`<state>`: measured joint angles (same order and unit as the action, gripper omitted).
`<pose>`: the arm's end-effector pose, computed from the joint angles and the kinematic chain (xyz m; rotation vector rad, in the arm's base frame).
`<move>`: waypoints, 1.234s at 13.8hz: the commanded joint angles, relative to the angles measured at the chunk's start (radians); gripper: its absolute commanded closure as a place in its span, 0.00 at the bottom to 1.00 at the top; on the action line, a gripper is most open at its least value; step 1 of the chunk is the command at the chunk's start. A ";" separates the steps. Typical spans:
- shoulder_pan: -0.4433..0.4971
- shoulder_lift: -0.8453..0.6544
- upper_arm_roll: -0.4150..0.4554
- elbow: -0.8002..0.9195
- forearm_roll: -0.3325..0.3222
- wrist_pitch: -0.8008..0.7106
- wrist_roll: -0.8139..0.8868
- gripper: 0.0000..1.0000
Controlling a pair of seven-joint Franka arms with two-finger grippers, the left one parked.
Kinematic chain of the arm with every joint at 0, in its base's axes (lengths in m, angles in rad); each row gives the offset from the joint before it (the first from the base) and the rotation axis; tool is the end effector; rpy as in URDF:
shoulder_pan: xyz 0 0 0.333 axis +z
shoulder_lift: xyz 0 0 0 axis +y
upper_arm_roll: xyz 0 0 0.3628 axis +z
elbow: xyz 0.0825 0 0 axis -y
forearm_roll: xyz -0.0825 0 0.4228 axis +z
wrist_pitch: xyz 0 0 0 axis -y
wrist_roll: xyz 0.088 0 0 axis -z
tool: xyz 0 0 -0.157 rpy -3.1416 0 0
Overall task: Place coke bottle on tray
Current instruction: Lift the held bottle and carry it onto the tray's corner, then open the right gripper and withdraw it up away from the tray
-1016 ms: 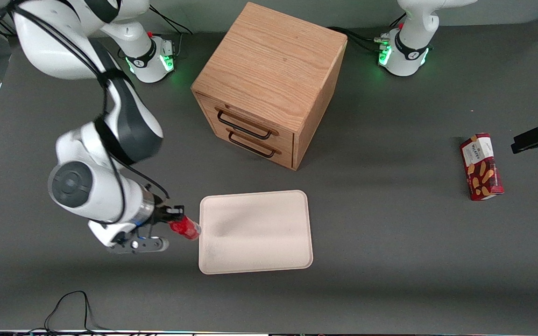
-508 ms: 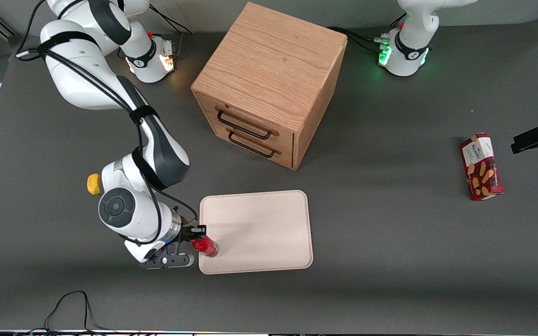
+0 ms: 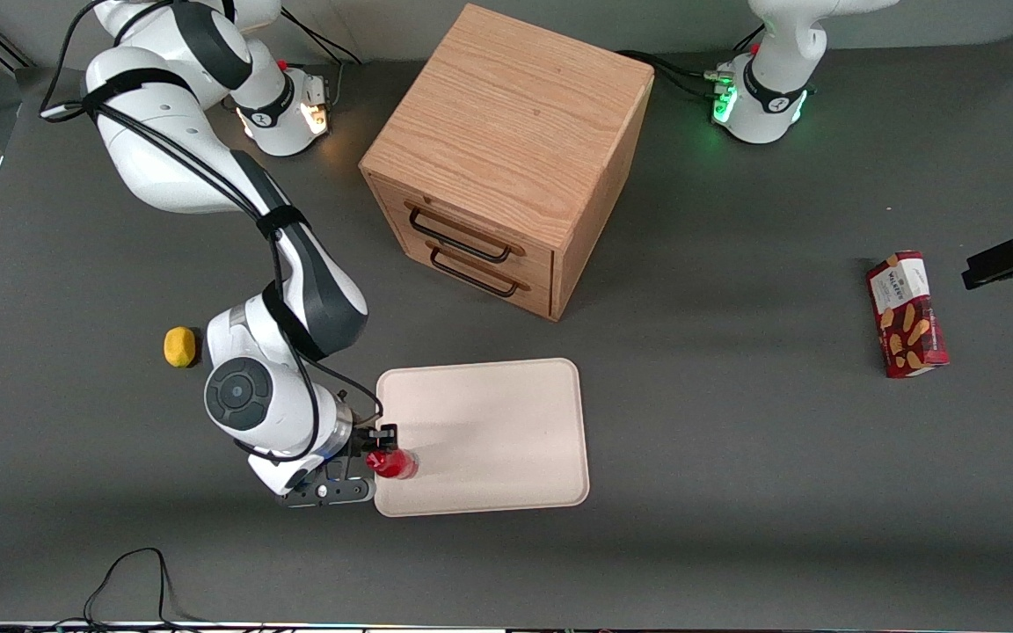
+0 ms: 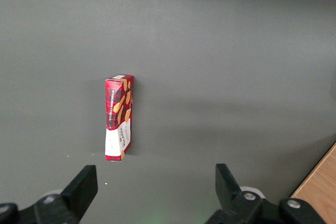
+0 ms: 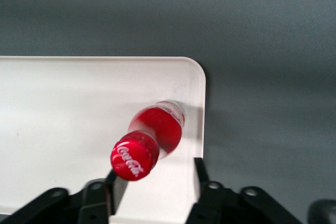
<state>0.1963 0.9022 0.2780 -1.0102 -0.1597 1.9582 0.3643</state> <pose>0.8031 0.3031 0.2913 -3.0518 -0.0844 -0.0634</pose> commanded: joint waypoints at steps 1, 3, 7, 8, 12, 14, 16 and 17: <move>0.008 0.003 0.001 0.027 -0.026 -0.007 0.032 0.00; 0.005 -0.014 0.001 0.027 -0.023 -0.018 0.033 0.00; -0.035 -0.243 -0.005 -0.188 -0.008 -0.059 0.033 0.00; -0.050 -0.335 -0.011 -0.296 -0.007 -0.058 0.030 0.00; -0.063 -0.743 -0.127 -0.710 0.106 -0.045 0.001 0.00; -0.061 -0.952 -0.192 -0.899 0.153 -0.050 -0.040 0.00; -0.058 -1.148 -0.233 -1.048 0.170 -0.080 -0.059 0.00; -0.058 -1.221 -0.252 -1.083 0.172 -0.116 -0.074 0.00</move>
<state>0.1338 -0.1022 0.0554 -1.8996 -0.0135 1.8473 0.3237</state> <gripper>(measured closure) 0.000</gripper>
